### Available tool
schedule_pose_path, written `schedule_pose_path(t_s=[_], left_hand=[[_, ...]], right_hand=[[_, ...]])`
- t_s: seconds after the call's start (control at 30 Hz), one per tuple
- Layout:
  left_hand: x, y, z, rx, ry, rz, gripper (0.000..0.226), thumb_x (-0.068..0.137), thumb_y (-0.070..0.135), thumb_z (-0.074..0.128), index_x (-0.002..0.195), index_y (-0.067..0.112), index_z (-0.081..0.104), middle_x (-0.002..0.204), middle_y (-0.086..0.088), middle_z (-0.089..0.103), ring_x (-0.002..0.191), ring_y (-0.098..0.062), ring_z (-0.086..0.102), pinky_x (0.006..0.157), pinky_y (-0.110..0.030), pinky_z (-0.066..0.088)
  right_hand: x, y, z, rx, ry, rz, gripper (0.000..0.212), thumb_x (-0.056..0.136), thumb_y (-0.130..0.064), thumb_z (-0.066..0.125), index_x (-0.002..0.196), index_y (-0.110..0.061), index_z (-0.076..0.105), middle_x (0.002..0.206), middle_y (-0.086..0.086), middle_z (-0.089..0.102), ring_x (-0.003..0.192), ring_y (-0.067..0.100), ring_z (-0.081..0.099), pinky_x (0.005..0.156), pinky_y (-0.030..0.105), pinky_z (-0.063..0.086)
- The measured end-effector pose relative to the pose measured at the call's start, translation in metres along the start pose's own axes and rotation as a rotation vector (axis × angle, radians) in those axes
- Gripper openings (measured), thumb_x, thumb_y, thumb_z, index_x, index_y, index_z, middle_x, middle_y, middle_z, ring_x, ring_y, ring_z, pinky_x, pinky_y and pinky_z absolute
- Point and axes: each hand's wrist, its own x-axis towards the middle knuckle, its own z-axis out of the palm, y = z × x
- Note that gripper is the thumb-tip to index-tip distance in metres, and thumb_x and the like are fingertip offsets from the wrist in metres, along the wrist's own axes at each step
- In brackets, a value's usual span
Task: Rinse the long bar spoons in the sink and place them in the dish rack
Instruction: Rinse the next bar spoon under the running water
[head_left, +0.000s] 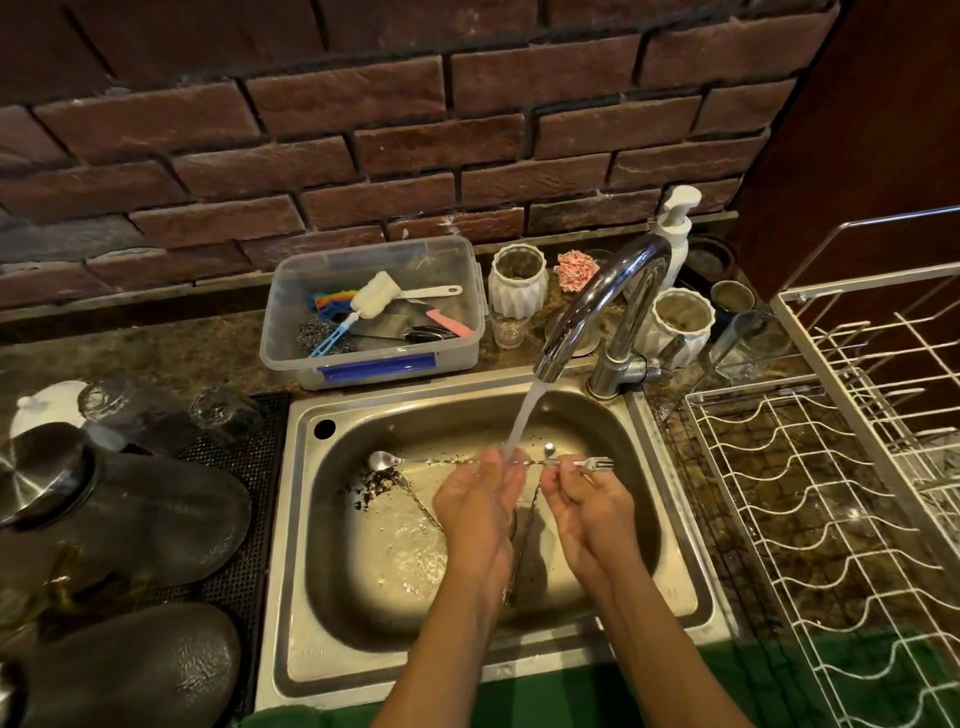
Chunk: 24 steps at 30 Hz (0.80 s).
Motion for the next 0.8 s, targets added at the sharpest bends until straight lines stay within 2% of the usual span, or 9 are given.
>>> schedule_pose_path(t_s=[0.07, 0.17, 0.3, 0.4, 0.47, 0.57, 0.63, 0.7, 0.8], left_hand=[[-0.001, -0.001, -0.002, 0.012, -0.042, -0.007, 0.017, 0.095, 0.007, 0.06, 0.105, -0.004, 0.066, 0.097, -0.018, 0.076, 0.094, -0.026, 0.075, 0.085, -0.034, 0.06], [0.016, 0.015, -0.018, -0.047, 0.032, 0.048, 0.023, 0.095, 0.008, 0.058, 0.113, -0.006, 0.063, 0.108, -0.021, 0.074, 0.098, -0.028, 0.074, 0.086, -0.035, 0.061], [0.01, 0.007, -0.012, 0.039, 0.015, 0.021, 0.013, 0.095, 0.005, 0.057, 0.101, -0.003, 0.066, 0.103, -0.02, 0.075, 0.097, -0.027, 0.075, 0.092, -0.039, 0.058], [0.009, 0.01, -0.016, -0.012, -0.008, 0.008, 0.023, 0.095, 0.007, 0.059, 0.112, -0.008, 0.062, 0.109, -0.024, 0.073, 0.1, -0.03, 0.074, 0.087, -0.038, 0.061], [0.02, 0.02, -0.028, -0.06, 0.035, 0.044, 0.028, 0.095, 0.009, 0.058, 0.12, -0.006, 0.06, 0.115, -0.024, 0.071, 0.102, -0.029, 0.073, 0.088, -0.037, 0.06], [0.022, 0.021, -0.028, -0.059, 0.086, 0.045, 0.027, 0.095, 0.008, 0.06, 0.119, -0.003, 0.06, 0.114, -0.023, 0.071, 0.104, -0.03, 0.072, 0.092, -0.039, 0.058], [0.012, 0.009, -0.019, -0.026, 0.058, 0.009, 0.014, 0.095, 0.007, 0.059, 0.105, 0.0, 0.064, 0.103, -0.019, 0.074, 0.102, -0.031, 0.072, 0.091, -0.039, 0.058], [0.004, -0.002, -0.015, 0.023, 0.031, -0.015, 0.012, 0.095, 0.009, 0.059, 0.097, 0.001, 0.069, 0.095, -0.016, 0.075, 0.098, -0.029, 0.071, 0.091, -0.039, 0.056], [0.009, 0.005, -0.028, 0.02, 0.046, -0.018, 0.016, 0.095, 0.01, 0.059, 0.103, 0.001, 0.07, 0.104, -0.015, 0.075, 0.104, -0.027, 0.07, 0.094, -0.039, 0.054]], right_hand=[[-0.001, -0.003, 0.001, -0.025, 0.024, 0.008, 0.018, 0.091, 0.005, 0.059, 0.108, 0.01, 0.059, 0.103, 0.023, 0.065, 0.092, 0.028, 0.069, 0.072, 0.029, 0.061], [0.002, -0.015, -0.004, 0.027, 0.084, -0.029, 0.008, 0.093, 0.007, 0.057, 0.1, 0.007, 0.06, 0.104, 0.021, 0.063, 0.095, 0.029, 0.067, 0.068, 0.026, 0.061], [0.001, -0.006, -0.002, -0.03, 0.075, 0.001, 0.007, 0.094, 0.005, 0.057, 0.1, 0.007, 0.06, 0.1, 0.02, 0.064, 0.092, 0.027, 0.067, 0.073, 0.03, 0.059], [0.003, -0.013, -0.004, -0.053, 0.101, -0.01, 0.005, 0.094, 0.008, 0.055, 0.096, 0.006, 0.06, 0.098, 0.021, 0.064, 0.091, 0.028, 0.067, 0.073, 0.031, 0.058], [0.007, -0.023, -0.011, -0.038, 0.121, -0.041, 0.006, 0.094, 0.007, 0.054, 0.095, 0.004, 0.059, 0.095, 0.02, 0.064, 0.088, 0.027, 0.068, 0.07, 0.03, 0.061], [0.008, -0.02, -0.007, -0.053, 0.132, -0.043, 0.007, 0.096, 0.003, 0.053, 0.096, 0.004, 0.06, 0.098, 0.023, 0.066, 0.09, 0.029, 0.069, 0.081, 0.037, 0.057], [0.002, -0.003, 0.007, -0.106, 0.1, -0.005, 0.009, 0.096, 0.0, 0.054, 0.101, 0.004, 0.061, 0.102, 0.025, 0.068, 0.096, 0.033, 0.07, 0.09, 0.041, 0.056], [-0.008, 0.015, 0.021, -0.151, -0.001, 0.056, 0.013, 0.097, -0.001, 0.055, 0.105, 0.006, 0.062, 0.104, 0.027, 0.072, 0.098, 0.034, 0.073, 0.092, 0.041, 0.057], [-0.012, 0.028, 0.029, -0.115, -0.088, 0.125, 0.016, 0.096, 0.0, 0.057, 0.106, 0.009, 0.065, 0.107, 0.026, 0.073, 0.099, 0.031, 0.074, 0.092, 0.04, 0.058]])
